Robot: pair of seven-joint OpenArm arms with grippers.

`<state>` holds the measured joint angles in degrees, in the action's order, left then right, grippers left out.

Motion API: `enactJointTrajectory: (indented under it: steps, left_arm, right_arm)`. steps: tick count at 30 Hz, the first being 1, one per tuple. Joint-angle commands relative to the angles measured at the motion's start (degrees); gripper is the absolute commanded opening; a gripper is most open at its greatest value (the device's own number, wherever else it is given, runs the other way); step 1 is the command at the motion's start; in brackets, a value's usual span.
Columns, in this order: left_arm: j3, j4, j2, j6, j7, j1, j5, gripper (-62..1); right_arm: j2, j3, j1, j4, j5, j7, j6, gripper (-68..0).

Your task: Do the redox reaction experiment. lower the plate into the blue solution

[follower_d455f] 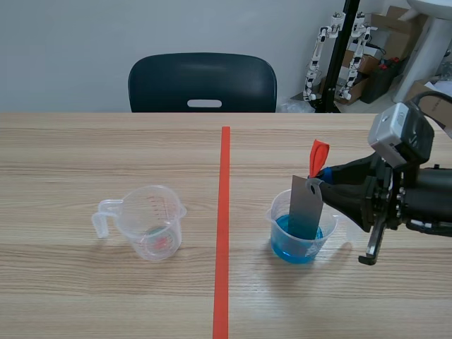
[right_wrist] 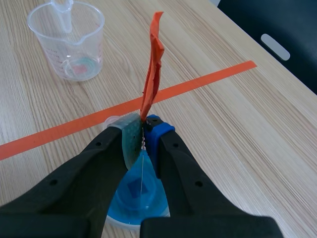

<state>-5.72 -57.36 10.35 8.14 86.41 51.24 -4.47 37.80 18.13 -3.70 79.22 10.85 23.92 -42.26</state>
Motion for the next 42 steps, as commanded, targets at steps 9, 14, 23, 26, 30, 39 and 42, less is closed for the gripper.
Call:
enactJointTrajectory:
  steps: [9,14,23,26,30,39,42]
  left_arm:
    - [-0.04,-0.81,0.31,0.09,2.62,0.0,0.35,1.4]
    - [-0.04,-0.81,0.31,0.09,2.62,0.0,0.37,1.4]
    - [-0.04,-0.81,0.33,0.09,2.62,0.0,0.39,1.4]
    - [-0.04,-0.81,0.33,0.09,2.62,0.0,0.37,1.4]
    - [-0.04,-0.81,0.33,0.09,2.62,0.0,0.37,1.4]
    - [-0.04,-0.81,0.33,0.09,2.62,0.0,0.37,1.4]
    - [-0.04,-0.81,0.33,0.09,2.62,0.0,0.37,1.4]
  right_arm:
    - [0.9,-0.55,0.66,0.44,-0.42,0.87,-0.46,-66.9]
    - [0.92,-0.55,0.66,0.44,-0.42,0.85,-0.46,-66.9]
    - [0.92,-0.55,0.63,0.44,-0.42,0.83,-0.46,-66.9]
    - [0.92,-0.55,0.63,0.44,-0.42,0.83,-0.46,-66.9]
    - [0.92,-0.55,0.63,0.44,-0.42,0.83,-0.46,-66.9]
    - [0.92,-0.55,0.63,0.44,-0.42,0.83,-0.46,-66.9]
    - [0.92,-0.55,0.63,0.44,-0.42,0.81,-0.46,-66.9]
